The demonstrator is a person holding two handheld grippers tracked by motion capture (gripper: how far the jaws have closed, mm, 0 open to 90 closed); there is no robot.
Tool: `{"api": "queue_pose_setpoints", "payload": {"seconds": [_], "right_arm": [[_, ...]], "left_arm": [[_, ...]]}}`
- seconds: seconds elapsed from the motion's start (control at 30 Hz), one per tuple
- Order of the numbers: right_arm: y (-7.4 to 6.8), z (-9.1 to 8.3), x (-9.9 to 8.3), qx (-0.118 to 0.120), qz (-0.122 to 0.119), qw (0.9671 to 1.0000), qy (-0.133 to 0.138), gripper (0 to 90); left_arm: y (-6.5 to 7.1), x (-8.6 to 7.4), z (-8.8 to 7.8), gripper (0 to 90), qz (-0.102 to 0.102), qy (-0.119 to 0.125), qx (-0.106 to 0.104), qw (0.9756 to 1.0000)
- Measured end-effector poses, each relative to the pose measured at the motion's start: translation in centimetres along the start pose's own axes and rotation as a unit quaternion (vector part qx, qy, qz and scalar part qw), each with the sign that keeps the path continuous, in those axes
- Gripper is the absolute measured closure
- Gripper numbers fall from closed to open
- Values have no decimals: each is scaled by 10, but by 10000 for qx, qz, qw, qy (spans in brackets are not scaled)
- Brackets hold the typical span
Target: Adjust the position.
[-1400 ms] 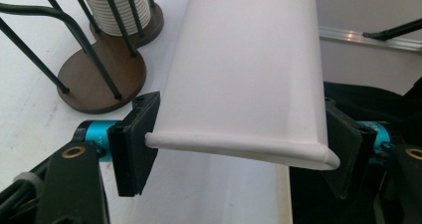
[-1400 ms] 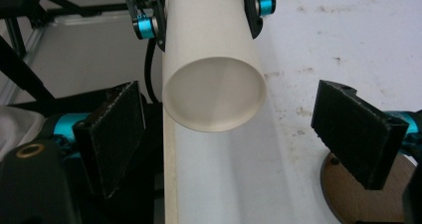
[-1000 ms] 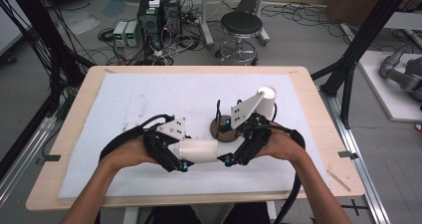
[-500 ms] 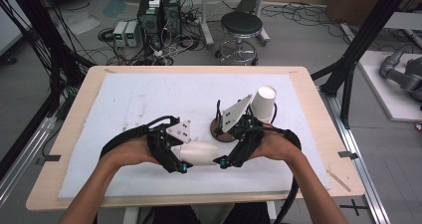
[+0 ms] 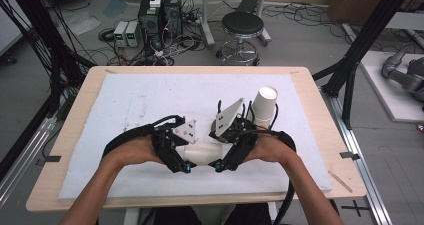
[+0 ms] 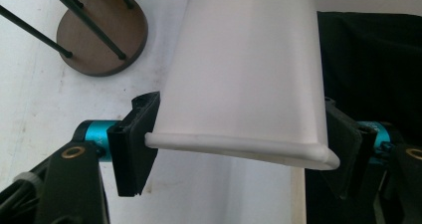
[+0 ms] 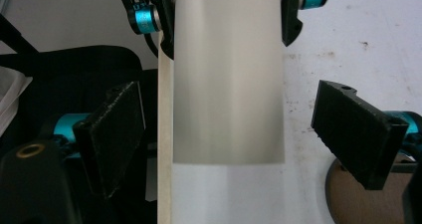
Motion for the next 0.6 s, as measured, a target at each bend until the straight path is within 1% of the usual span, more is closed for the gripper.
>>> {"api": "queue_pose_setpoints", "payload": {"seconds": [0.03,0.07,0.1,0.23,0.27,0.33,0.37,0.4,0.57,0.6], "right_arm": [[0,2,0,12,-44,10000,-13,139],[0,3,1,18,-9,10000,-31,139],[0,5,1,39,-43,10000,-52,139],[-1,9,2,63,-41,9999,-104,139],[-1,9,2,57,-77,9999,-132,139],[-1,11,2,57,-65,9998,-165,139],[-1,11,2,39,-74,9998,-177,139],[-1,12,3,69,-86,9998,-186,139],[0,17,3,48,-148,9993,-331,139],[-1,18,3,53,-102,9992,-396,140]], "left_arm": [[0,0,-1,268,50,-29,-6,10000],[-1,1,-1,268,63,-30,-3,10000],[0,2,-1,268,51,-26,-11,10000],[-1,3,-1,269,96,-96,-1,9999],[-1,3,-1,269,96,-96,-1,9999],[-1,4,-1,269,62,-100,-4,9999],[-2,3,-1,269,81,-121,-3,9999],[-2,3,0,269,69,-146,-4,9999],[-2,2,1,269,41,-190,-32,9998],[-2,2,1,269,53,-199,-30,9998]]}}
Point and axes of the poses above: each handheld gripper's, and its own axes: z roughly forward along the jaws, x roughly out of its top, y roughly to its right, the point moved 8 cm from there along z, roughly forward along the jaws, and after that the axes turned 5 degrees about y, right-handed, at the moved point
